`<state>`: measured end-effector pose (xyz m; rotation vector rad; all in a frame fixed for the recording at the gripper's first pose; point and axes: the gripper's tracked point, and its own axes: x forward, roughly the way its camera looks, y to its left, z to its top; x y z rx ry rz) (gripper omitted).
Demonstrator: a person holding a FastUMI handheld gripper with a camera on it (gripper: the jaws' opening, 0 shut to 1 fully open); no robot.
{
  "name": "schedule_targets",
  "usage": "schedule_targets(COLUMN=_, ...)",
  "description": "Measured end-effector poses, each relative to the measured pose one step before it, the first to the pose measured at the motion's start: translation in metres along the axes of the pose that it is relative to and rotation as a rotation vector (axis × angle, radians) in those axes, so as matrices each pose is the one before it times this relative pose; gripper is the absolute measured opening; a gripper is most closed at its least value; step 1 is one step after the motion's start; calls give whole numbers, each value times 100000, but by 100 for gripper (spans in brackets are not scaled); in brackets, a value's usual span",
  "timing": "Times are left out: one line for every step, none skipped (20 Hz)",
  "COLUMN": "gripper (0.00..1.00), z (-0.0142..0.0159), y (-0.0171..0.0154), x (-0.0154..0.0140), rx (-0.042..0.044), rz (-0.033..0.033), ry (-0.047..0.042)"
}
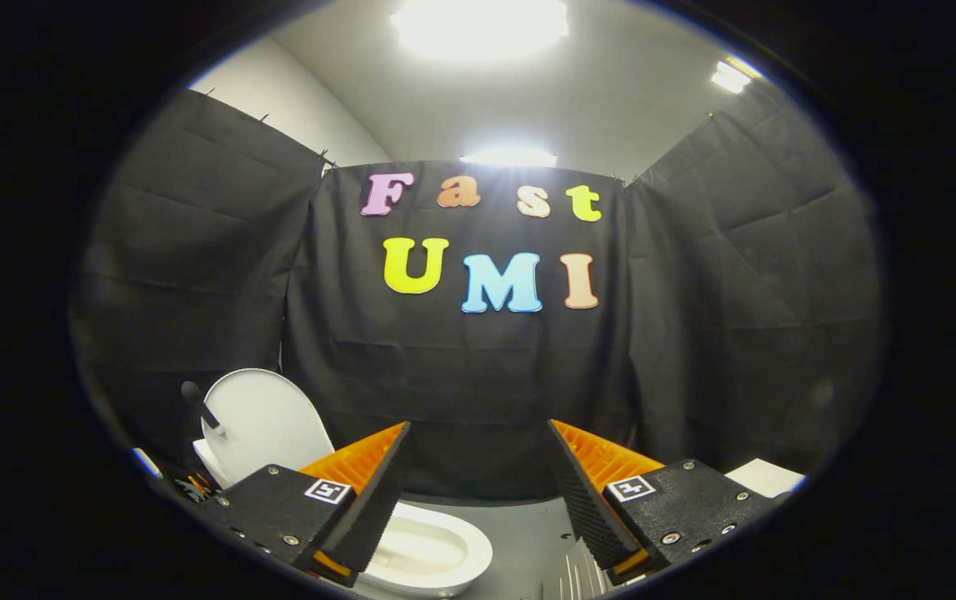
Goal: Open the toilet lid.
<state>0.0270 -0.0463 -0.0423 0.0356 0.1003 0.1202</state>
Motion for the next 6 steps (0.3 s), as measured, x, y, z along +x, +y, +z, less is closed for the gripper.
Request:
schedule_targets(gripper=96, z=-199, y=-148, x=137, rx=682, rz=-553, ry=438)
schedule_targets(gripper=96, z=-179, y=-136, x=6, rx=516, rz=-436, ry=548)
schedule_targets(gripper=96, z=-216, y=-98, x=-15, rx=110, rz=-372, ry=237)
schedule_targets(gripper=96, z=-142, y=-230, x=-9, rx=-351, rz=-603, ry=351)
schedule_targets(gripper=96, z=-288, y=-290, x=125, rx=-235, rz=-719, ry=393)
schedule_targets(gripper=96, z=-212, y=-142, x=43, rx=207, rz=-325, ry=573)
